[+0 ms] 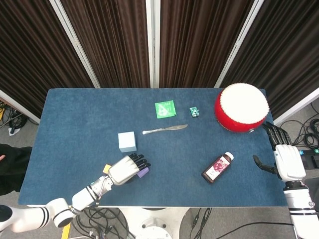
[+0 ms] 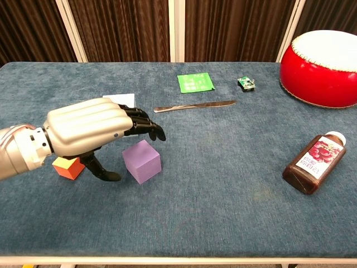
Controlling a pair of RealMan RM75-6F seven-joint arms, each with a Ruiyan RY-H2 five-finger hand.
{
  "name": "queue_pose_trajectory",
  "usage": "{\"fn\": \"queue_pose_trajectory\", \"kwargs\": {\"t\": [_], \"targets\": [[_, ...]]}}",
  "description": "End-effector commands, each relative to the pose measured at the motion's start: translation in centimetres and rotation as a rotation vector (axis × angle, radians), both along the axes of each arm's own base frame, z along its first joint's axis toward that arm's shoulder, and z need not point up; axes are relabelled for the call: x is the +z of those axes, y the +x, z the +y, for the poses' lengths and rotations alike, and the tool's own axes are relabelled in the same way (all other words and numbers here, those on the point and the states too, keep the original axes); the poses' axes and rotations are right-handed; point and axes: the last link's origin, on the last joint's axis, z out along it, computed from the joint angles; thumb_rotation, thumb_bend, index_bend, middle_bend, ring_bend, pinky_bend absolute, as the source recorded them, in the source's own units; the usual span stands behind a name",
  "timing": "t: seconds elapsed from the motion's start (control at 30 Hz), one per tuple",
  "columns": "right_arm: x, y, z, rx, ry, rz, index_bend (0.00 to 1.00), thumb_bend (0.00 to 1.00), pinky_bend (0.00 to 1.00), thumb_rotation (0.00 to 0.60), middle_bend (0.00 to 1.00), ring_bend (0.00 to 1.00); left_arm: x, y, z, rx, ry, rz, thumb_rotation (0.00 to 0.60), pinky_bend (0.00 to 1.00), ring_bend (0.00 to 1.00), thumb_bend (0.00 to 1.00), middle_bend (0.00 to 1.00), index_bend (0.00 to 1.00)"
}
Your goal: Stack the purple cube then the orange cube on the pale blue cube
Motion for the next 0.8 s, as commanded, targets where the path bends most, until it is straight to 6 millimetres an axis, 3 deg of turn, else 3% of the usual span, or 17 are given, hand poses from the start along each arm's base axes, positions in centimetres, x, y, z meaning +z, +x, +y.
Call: {"fn": "queue_pose_trajectory", "kwargs": {"t": [0.03, 0.8], "targets": [[0.0, 0.0, 0.0, -0.002, -0.001, 0.000, 0.00, 0.22, 0.00, 0.600, 0.03, 0.00, -0.2, 0.2, 0.4, -0.030, -0.005, 0.010, 0.600, 0.34, 0.24, 0.20, 0.40, 0.30], [0.5, -0.3, -0.3, -0.016, -0.015, -0.015, 0.00, 0.22, 0.00, 0.600, 0.03, 0.00, -1.3, 1.5, 2.3, -0.133, -0.075, 0.122, 0.600, 0.34, 0.24, 0.26, 0.44, 0.30]]}}
